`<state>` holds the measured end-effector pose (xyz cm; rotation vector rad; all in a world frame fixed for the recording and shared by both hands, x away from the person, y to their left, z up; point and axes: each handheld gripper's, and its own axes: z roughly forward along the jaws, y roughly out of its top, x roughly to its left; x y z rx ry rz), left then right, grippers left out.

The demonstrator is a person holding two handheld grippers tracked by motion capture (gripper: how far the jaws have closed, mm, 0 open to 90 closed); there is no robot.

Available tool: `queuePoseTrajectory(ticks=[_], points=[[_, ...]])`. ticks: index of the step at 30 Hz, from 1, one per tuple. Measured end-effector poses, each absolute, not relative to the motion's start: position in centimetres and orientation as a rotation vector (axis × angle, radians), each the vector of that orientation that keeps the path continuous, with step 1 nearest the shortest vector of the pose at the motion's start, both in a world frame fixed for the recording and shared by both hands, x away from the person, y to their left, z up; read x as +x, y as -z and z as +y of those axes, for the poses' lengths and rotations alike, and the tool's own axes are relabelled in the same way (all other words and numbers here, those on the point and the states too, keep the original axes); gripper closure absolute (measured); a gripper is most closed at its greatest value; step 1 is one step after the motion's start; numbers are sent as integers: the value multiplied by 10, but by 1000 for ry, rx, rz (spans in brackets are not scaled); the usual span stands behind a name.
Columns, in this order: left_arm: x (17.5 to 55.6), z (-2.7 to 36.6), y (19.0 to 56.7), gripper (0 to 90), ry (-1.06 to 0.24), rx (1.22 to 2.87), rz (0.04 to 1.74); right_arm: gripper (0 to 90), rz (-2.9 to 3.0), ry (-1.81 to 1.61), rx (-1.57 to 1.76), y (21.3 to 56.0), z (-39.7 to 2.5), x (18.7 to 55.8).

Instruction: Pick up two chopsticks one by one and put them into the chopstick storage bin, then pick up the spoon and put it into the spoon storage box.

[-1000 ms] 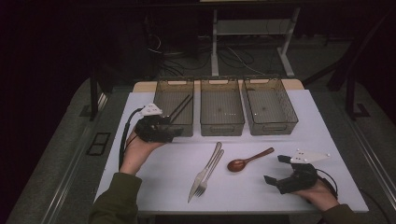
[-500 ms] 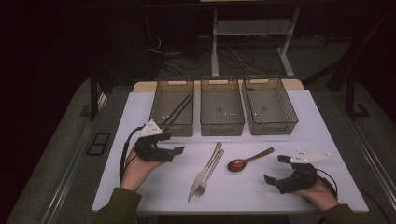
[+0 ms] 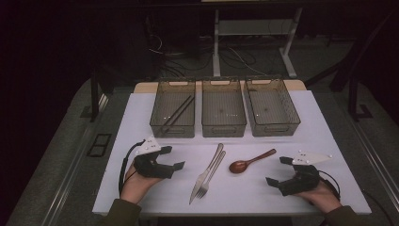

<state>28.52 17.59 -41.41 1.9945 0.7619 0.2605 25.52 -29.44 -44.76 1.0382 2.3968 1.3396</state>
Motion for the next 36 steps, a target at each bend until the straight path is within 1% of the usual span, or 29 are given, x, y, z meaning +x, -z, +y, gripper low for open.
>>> queuePoseTrajectory(ticks=[5, 7, 9, 10, 16, 20, 22, 23, 24, 26, 27, 32, 36], points=[[279, 175, 425, 139, -221, 1994, 734, 2, 2398, -1339, 1036, 448, -294, 255], [277, 174, 428, 111, -224, 2007, 728, 2, 2397, -1339, 1034, 447, -295, 255], [276, 173, 431, 56, -238, 2013, 733, 2, 2398, -1340, 1031, 447, -295, 255], [276, 172, 432, 7, -239, 2017, 733, 2, 2404, -1337, 1029, 447, -295, 256], [277, 171, 434, 0, -258, 2025, 726, 2, 2411, -1329, 1040, 440, -295, 260], [279, 172, 434, 0, -244, 2015, 740, 4, 2407, -1317, 1060, 435, -294, 264], [279, 172, 434, 0, -248, 2013, 739, 87, 2410, -1323, 1062, 433, -294, 265], [279, 172, 434, 0, -248, 2009, 739, 150, 2412, -1335, 1065, 432, -294, 267], [279, 171, 434, 0, -250, 2009, 738, 157, 2418, -1339, 1063, 431, -294, 268], [279, 171, 433, 0, -263, 2006, 733, 220, 2419, -1339, 1075, 429, -294, 270], [279, 171, 433, 0, -265, 2003, 730, 232, 2415, -1343, 1077, 429, -294, 272], [279, 172, 433, 0, -264, 2000, 725, 364, 2430, -1351, 1098, 428, -294, 283], [279, 172, 434, 0, -252, 2009, 723, 436, 2448, -1339, 1100, 427, -291, 291]])
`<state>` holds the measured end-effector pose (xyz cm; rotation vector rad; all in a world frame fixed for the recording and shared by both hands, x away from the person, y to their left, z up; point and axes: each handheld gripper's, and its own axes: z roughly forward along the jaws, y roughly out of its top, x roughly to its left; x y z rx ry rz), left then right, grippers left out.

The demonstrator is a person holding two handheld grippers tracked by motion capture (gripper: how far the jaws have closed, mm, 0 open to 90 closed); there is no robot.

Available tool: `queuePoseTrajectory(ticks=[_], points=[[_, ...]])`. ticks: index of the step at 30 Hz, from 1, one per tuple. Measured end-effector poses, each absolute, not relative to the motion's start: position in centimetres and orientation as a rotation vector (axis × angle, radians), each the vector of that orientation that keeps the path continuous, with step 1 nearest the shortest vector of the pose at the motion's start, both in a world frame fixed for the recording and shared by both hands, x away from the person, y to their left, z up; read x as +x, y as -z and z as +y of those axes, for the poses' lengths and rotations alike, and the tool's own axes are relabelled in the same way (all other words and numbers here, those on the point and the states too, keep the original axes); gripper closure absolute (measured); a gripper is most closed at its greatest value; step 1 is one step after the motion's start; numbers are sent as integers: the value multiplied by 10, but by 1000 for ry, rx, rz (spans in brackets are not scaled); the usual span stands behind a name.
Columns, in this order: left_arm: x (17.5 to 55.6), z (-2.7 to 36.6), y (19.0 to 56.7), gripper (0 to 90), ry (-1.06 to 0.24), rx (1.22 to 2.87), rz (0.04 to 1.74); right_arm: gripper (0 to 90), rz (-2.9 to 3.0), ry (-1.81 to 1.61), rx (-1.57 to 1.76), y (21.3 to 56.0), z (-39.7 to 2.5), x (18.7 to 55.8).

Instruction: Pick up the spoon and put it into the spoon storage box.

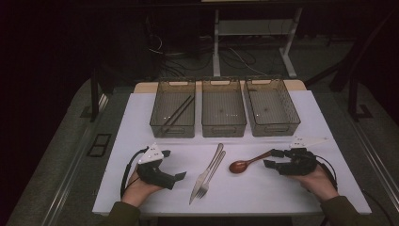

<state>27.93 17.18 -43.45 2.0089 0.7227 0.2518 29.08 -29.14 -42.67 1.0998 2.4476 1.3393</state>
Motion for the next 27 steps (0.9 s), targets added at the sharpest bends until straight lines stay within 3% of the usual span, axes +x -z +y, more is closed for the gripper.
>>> queuePoseTrajectory(ticks=[21, 27], points=[[279, 169, 435, 0, -230, 2011, 715, 874, 2477, -1252, 1125, 424, -280, 335], [279, 170, 435, 0, -228, 2005, 715, 886, 2517, -1179, 1130, 432, -275, 346]])
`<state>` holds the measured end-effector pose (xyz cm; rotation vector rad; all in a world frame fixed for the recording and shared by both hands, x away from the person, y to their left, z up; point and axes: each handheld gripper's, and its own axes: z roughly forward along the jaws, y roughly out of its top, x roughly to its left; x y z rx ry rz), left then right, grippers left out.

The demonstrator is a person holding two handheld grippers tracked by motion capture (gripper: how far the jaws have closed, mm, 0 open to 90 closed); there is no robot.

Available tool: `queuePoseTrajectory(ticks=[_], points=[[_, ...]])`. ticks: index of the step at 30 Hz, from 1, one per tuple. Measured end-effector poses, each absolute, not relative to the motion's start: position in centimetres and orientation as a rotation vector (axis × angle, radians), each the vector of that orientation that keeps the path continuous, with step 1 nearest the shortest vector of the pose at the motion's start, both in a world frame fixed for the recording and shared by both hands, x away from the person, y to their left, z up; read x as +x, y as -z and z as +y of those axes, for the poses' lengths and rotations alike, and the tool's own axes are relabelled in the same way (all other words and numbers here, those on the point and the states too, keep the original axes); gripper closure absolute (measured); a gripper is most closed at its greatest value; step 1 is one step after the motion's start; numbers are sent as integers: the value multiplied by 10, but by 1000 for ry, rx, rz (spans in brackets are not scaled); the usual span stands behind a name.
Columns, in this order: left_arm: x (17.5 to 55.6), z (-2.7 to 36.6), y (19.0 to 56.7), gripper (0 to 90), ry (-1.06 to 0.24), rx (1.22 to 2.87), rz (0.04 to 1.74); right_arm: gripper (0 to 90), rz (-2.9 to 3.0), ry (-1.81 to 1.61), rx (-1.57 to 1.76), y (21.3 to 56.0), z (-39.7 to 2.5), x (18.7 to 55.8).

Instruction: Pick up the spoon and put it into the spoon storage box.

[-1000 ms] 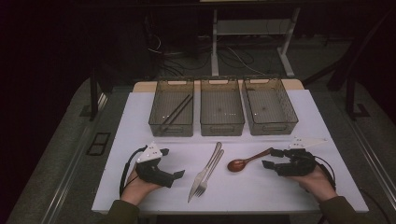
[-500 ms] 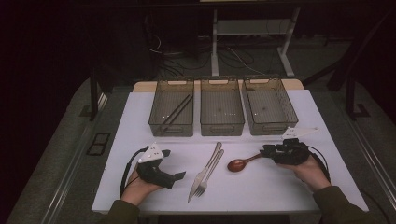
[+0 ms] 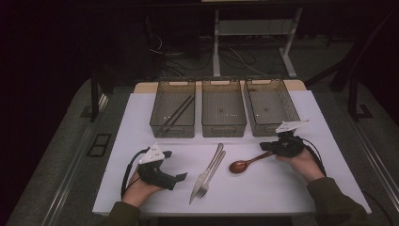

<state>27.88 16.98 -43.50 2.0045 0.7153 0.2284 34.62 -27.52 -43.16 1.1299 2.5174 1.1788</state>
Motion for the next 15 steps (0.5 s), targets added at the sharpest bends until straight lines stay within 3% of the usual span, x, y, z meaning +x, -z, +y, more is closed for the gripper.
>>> queuePoseTrajectory(ticks=[15], points=[[279, 171, 434, 0, -220, 2002, 713, 887, 2595, -1052, 1173, 447, -271, 354]])
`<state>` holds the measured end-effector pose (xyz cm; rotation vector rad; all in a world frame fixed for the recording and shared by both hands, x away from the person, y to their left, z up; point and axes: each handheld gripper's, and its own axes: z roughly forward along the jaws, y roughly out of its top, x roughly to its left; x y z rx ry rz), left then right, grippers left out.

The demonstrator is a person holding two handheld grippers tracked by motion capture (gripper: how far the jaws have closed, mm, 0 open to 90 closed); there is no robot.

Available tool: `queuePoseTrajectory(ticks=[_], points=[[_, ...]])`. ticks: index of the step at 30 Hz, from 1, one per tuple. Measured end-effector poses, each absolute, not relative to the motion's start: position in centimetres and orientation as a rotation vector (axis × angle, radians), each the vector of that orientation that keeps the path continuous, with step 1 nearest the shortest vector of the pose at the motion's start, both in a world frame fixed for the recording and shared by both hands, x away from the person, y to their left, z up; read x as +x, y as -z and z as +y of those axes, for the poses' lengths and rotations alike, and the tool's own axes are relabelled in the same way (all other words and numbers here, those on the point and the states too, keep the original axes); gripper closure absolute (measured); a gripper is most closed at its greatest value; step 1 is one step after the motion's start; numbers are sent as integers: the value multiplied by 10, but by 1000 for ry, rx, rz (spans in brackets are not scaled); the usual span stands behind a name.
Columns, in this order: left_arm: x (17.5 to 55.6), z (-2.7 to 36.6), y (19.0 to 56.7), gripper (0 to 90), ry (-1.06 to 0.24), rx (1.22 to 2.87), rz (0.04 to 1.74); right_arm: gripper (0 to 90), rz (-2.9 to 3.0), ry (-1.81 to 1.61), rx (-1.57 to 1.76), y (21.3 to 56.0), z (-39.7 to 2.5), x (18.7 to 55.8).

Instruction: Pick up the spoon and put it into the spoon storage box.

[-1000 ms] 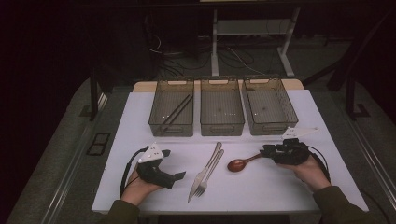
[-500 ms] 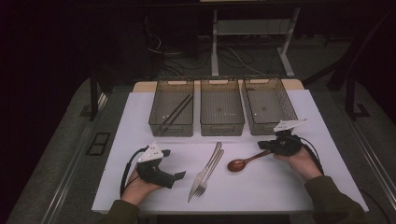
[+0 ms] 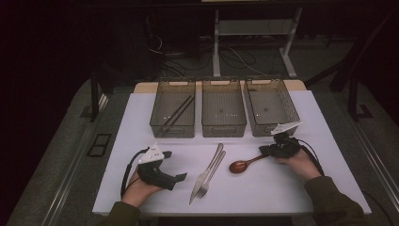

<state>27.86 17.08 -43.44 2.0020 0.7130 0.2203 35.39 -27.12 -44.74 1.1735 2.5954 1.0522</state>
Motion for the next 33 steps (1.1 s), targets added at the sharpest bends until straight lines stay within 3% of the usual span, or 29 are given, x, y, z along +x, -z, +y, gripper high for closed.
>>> queuePoseTrajectory(ticks=[26, 29, 33], points=[[278, 171, 433, 0, -213, 1995, 707, 886, 2701, -998, 1115, 442, -280, 326], [278, 171, 433, 0, -212, 1998, 706, 827, 2673, -1052, 1130, 439, -284, 327], [278, 171, 433, 0, -211, 2000, 706, 662, 2629, -1174, 1154, 432, -288, 327]])
